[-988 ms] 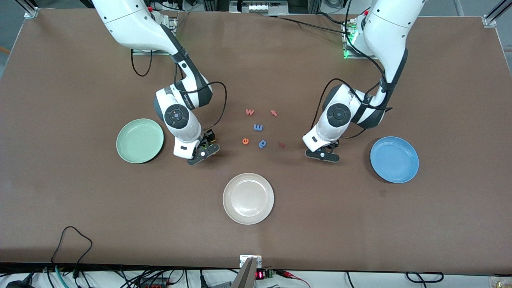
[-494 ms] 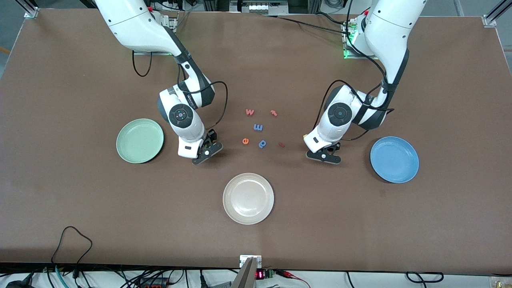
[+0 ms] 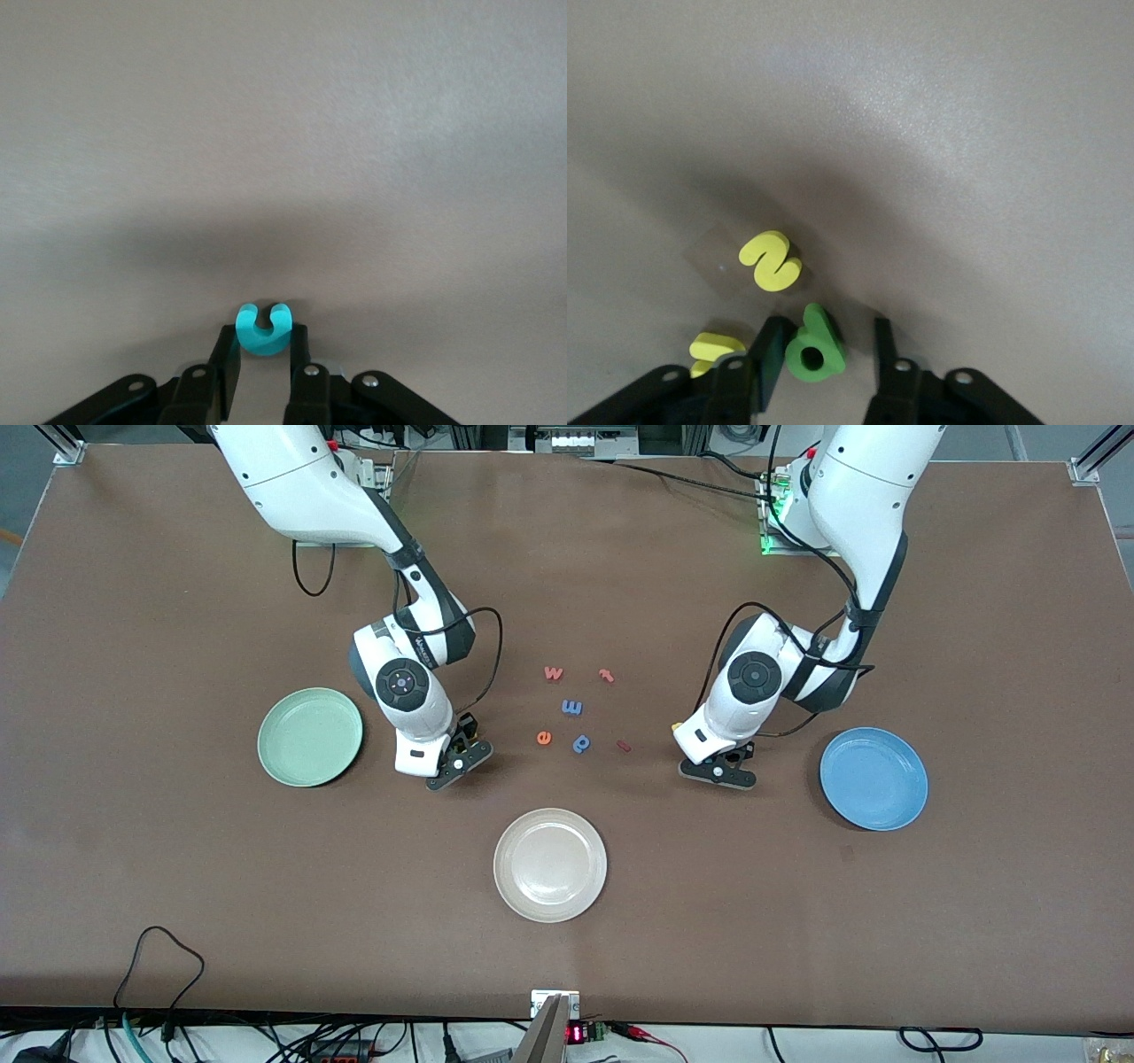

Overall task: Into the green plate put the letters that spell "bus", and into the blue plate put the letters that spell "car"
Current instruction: 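Place the cyan c on the blue plate while the right gripper places d on green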

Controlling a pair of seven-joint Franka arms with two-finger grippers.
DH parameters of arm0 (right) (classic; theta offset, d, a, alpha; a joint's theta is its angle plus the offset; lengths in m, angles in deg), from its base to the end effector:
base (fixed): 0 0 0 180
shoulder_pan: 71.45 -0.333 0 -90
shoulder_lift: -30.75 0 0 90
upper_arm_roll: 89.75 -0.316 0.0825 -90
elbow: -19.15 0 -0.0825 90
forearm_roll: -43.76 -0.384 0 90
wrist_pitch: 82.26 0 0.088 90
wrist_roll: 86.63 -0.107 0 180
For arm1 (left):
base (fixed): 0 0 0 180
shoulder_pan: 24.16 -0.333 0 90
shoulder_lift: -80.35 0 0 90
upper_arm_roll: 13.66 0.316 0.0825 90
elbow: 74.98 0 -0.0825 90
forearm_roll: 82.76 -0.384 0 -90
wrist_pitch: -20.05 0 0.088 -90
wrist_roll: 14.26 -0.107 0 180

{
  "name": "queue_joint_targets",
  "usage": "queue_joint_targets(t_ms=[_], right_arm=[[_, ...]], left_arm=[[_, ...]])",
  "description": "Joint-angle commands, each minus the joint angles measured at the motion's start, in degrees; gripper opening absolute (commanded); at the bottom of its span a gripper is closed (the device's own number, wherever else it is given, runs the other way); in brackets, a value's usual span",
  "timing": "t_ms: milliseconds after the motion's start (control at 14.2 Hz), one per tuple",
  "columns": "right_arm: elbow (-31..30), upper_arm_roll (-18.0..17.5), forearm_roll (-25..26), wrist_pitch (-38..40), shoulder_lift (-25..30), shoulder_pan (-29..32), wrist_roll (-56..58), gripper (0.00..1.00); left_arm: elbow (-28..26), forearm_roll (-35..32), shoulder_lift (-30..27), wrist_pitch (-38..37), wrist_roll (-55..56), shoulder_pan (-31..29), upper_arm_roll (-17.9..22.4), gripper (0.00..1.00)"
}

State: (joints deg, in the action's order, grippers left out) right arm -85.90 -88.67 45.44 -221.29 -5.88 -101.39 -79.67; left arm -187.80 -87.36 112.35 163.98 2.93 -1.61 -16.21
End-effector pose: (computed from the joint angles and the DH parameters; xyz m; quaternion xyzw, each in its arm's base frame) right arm 0.5607 0.3096 0.1764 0.9471 0.3198 -0.0198 0.0191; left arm 0.5546 -0.2599 0.1829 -0.9951 0.0982 0.0025 0.0134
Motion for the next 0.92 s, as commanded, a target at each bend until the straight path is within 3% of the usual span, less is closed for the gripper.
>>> queue_joint_targets(t_ms=[0, 282, 564, 846], right_arm=[[0.6, 0.1, 0.7, -0.3, -0.4, 0.0, 0.2, 0.35], [0.6, 0.1, 0.6, -0.2, -0.6, 0.1, -0.3, 0.0], [0.5, 0.2, 0.5, 0.6, 1.9, 1.2, 0.6, 0.0], [-1.0, 0.1, 0.6, 10.9, 9.0, 9.3, 1.8, 0.0]], left_arm=[[2.7, -1.1, -4.7, -11.1, -5.7, -3.2, 0.7, 0.15], [8.1, -1.3, -6.4, -26.0, -12.3, -8.4, 1.0, 0.16], [7.9, -8.4, -5.9, -27.9, -14.1, -14.9, 1.6, 0.16], [6.4, -11.7, -3.7, -24.6, -15.2, -19.0, 1.4, 0.18]])
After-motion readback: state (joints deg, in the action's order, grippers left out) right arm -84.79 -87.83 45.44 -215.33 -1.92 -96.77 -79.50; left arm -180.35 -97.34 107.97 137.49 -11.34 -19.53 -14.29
